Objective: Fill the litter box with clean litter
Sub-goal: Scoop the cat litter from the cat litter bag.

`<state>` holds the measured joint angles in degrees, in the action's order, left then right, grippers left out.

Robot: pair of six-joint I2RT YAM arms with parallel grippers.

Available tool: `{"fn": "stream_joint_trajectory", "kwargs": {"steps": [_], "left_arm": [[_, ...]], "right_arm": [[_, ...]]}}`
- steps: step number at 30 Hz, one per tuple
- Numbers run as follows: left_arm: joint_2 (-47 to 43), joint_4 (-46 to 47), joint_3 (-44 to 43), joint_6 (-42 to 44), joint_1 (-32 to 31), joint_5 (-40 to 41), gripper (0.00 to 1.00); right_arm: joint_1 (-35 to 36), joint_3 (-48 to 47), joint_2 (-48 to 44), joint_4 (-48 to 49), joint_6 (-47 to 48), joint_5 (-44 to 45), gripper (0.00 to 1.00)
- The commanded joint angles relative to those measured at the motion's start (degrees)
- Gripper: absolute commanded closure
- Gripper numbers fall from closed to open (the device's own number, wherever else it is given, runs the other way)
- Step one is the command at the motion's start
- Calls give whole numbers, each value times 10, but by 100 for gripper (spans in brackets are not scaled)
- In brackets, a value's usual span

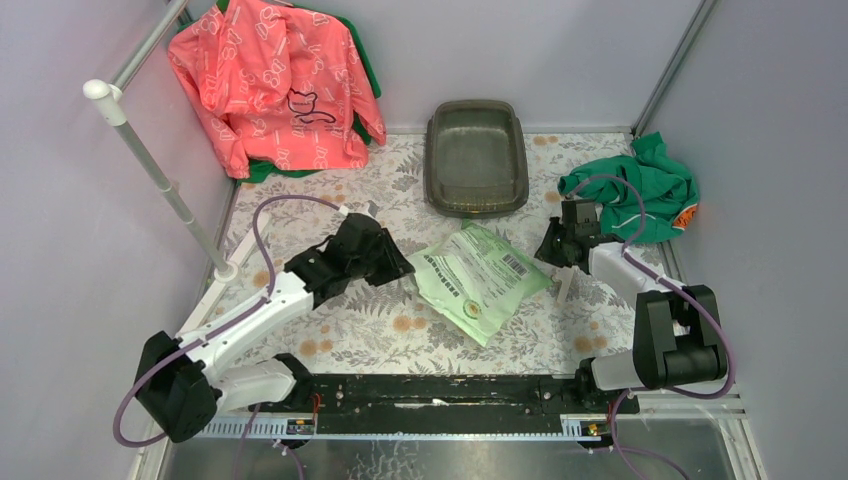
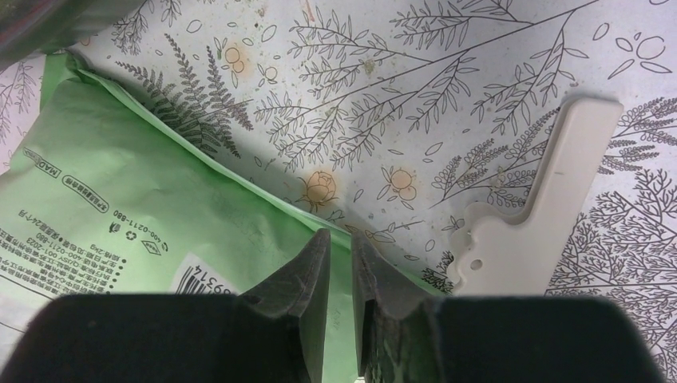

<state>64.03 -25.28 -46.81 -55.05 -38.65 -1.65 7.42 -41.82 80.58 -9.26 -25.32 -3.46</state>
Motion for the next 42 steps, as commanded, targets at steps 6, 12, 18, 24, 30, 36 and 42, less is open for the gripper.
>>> {"fn": "stream_joint_trajectory", "kwargs": {"steps": [6,12,18,24,30,36,42], "left_arm": [[48,52,-29,22,-8,-13,100],[68,82,-14,16,-11,-16,100],[76,122,12,4,-17,-16,100],[76,183,51,-9,-21,-22,100],[92,250,97,-33,-43,-17,100],[128,330,127,-51,-62,-6,100],[181,426,144,-58,-74,-9,100]], "right_arm": [[-3,11,-13,22,-4,25,78],[-4,23,7,44,-8,15,74],[-3,18,28,44,0,-14,42],[-2,22,27,38,4,-25,41],[14,21,40,42,5,-33,42],[42,10,59,44,5,-29,38],[59,7,66,49,0,-26,38]]}}
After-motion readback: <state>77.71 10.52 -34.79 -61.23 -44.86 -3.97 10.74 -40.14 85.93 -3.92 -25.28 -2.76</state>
